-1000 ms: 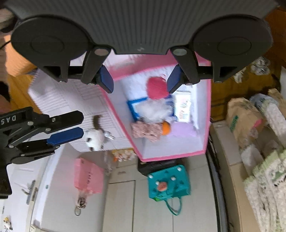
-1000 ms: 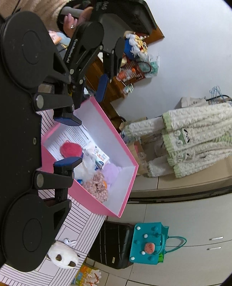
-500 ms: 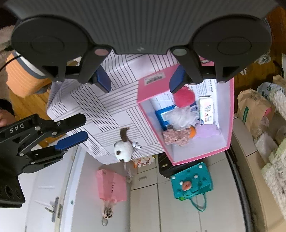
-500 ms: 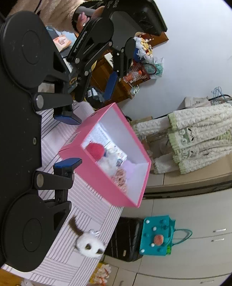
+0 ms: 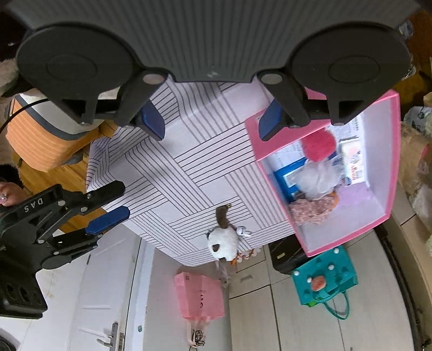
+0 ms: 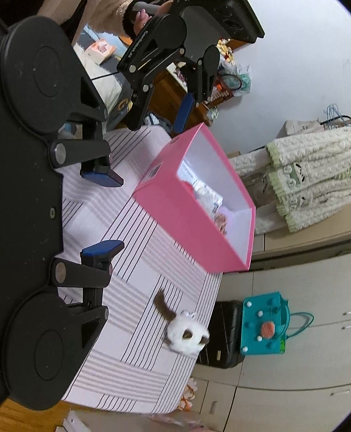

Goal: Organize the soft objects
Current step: 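Withdraw both tools from the box and move toward the white cat plush, then close the left tool on the cat plush while the right tool clamps its other side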

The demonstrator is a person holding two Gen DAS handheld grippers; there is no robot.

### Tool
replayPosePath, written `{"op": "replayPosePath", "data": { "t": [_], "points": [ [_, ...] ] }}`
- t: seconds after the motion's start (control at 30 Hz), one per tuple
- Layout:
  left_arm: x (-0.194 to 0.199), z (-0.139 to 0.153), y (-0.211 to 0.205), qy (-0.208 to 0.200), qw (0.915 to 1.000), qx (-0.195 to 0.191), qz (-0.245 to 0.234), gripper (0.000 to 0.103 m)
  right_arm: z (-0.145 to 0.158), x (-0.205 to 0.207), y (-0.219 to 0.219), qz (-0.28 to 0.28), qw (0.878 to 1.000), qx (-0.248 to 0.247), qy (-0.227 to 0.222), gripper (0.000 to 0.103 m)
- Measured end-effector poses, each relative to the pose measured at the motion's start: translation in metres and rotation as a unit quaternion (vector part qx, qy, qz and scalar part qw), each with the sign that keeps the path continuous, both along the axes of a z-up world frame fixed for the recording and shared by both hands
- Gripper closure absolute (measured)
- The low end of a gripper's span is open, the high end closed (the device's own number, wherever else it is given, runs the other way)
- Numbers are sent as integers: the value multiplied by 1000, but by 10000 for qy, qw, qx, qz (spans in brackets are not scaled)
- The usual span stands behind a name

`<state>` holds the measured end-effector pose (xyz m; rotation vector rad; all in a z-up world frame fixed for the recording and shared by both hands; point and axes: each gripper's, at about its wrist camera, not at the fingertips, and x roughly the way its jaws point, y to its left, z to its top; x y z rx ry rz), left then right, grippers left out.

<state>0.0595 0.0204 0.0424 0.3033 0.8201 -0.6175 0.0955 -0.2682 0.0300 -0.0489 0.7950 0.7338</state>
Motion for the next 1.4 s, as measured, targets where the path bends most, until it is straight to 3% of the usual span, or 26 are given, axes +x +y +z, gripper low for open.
{"op": "replayPosePath", "data": {
  "t": [0.17, 0.3, 0.5, 0.83, 1.1, 1.4],
  "points": [
    [6, 0, -10, -337, 9986, -406, 26, 27, -13, -5, -14, -282, 9990, 35, -359, 53],
    [8, 2, -22, -681, 9957, -617, 81, 27, -25, -2, -24, -374, 9982, 333, -318, 52],
    [16, -3, -44, -1183, 9902, -742, 50, 24, -44, 8, -27, -663, 9943, 11, -832, 50],
    [63, -33, -75, -920, 9885, -1160, 314, 24, -68, 43, -32, -947, 9859, -266, -1354, 39],
    [107, -52, -95, -876, 9805, -1585, 765, 24, -84, 77, -37, -1095, 9785, -338, -1712, 31],
    [157, -63, -122, -874, 9770, -1426, 1325, 24, -90, 127, -47, -1150, 9772, -382, -1742, 25]
  ]
}}
